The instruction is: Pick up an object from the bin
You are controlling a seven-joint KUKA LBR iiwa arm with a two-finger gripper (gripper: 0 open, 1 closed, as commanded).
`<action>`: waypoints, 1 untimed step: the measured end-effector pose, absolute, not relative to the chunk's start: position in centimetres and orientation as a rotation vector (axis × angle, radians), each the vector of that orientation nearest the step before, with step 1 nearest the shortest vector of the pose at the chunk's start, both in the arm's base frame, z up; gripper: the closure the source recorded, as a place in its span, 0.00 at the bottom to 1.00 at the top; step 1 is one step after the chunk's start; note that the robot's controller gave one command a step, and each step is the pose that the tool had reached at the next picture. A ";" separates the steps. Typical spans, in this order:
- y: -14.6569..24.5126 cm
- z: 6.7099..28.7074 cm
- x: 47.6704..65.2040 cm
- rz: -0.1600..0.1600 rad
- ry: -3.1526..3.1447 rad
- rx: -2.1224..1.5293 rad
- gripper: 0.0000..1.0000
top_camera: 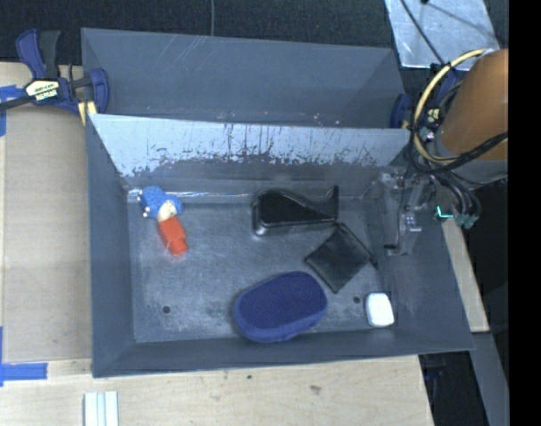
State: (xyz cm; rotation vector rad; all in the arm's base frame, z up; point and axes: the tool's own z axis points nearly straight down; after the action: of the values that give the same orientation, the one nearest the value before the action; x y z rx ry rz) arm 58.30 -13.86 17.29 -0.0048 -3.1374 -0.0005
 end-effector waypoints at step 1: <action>-9.1 9.3 61.8 0.005 -3.150 -0.039 0.00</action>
Offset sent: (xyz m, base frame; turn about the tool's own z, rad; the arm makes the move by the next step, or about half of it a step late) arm 0.0332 0.0477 -0.0788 0.0216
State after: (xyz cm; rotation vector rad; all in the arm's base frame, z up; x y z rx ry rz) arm 61.84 -9.14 9.30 -0.0392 -3.1501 0.0047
